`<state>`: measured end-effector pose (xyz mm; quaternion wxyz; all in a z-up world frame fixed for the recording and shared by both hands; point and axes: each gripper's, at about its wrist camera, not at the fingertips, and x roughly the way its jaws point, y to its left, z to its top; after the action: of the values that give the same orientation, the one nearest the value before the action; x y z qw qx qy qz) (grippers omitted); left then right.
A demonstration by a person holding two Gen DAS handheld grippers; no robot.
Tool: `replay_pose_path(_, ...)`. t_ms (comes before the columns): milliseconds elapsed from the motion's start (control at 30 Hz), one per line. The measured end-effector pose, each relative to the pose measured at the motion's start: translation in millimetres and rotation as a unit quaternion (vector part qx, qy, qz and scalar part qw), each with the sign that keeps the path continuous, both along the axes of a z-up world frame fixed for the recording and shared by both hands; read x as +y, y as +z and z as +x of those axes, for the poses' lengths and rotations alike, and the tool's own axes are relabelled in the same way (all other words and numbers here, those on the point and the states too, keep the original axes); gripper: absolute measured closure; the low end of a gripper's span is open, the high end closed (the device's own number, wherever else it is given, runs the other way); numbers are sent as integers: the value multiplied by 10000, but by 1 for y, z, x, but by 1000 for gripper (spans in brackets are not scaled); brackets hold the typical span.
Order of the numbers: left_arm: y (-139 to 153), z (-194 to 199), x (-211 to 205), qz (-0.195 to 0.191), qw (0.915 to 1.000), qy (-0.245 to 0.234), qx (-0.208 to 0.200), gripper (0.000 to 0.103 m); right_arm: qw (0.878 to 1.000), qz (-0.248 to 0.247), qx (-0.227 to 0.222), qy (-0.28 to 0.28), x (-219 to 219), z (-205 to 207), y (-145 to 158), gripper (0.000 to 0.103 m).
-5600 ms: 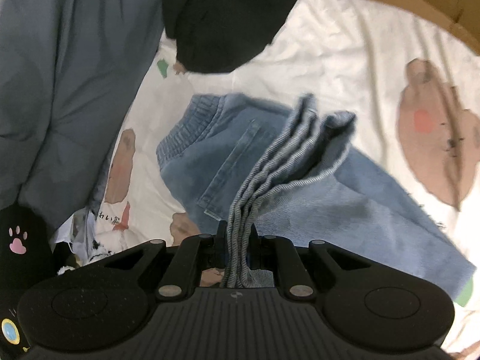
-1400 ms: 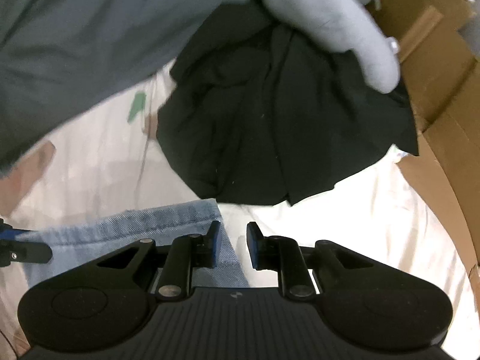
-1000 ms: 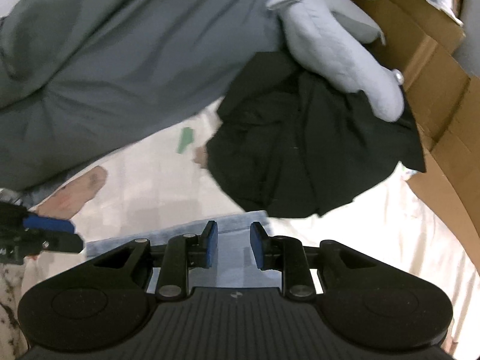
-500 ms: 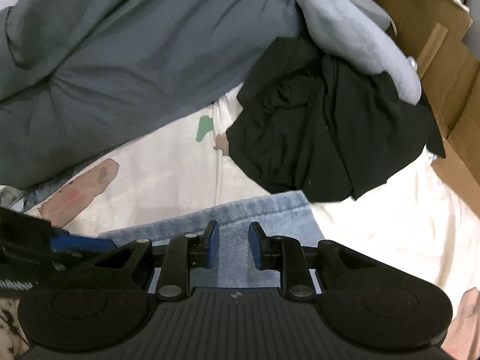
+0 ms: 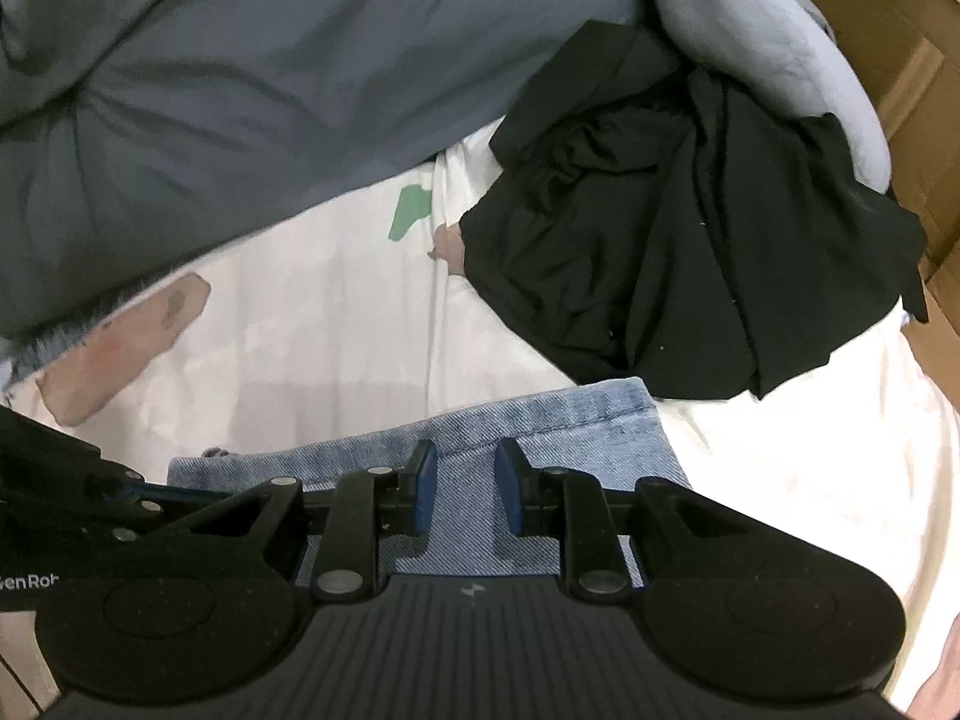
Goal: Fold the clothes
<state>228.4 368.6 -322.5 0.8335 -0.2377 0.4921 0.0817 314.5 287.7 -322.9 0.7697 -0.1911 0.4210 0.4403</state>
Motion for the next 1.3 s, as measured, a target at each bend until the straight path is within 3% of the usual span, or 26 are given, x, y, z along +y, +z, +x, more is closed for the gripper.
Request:
replay_pose_path(133, -2, 2, 0, 71, 9999, -81, 18, 100, 9996, 67, 248, -125, 2, 9, -5, 76)
replay_pose_path(267, -3, 5, 0, 124, 9998, -128, 52, 100, 9998, 26, 199, -63, 6, 9, -7, 75)
replay_pose_path(433, 3, 5, 3, -42, 9999, 17, 164, 100, 9994, -18, 336, -122, 7, 12, 0, 75)
replay_pose_path(733, 30, -13, -6, 99, 9999, 66, -5, 97, 9989, 428, -121, -111, -32, 2, 17, 75)
replay_pose_path(900, 21, -17, -10, 213, 9997, 109, -53, 95, 9984, 533, -200, 7, -28, 0, 14, 76)
replay_pose_path(967, 13, -15, -8, 279, 9995, 116, -35, 100, 9984, 522, -187, 51, -22, 0, 11, 76)
replay_pose_path(1133, -8, -9, -1, 297, 9995, -40, -124, 99, 9980, 237, -508, 305, -9, -8, -4, 74)
replay_pose_path(1300, -4, -5, -4, 383, 9992, -16, -100, 100, 9985, 175, -410, 305, -5, -1, -7, 70)
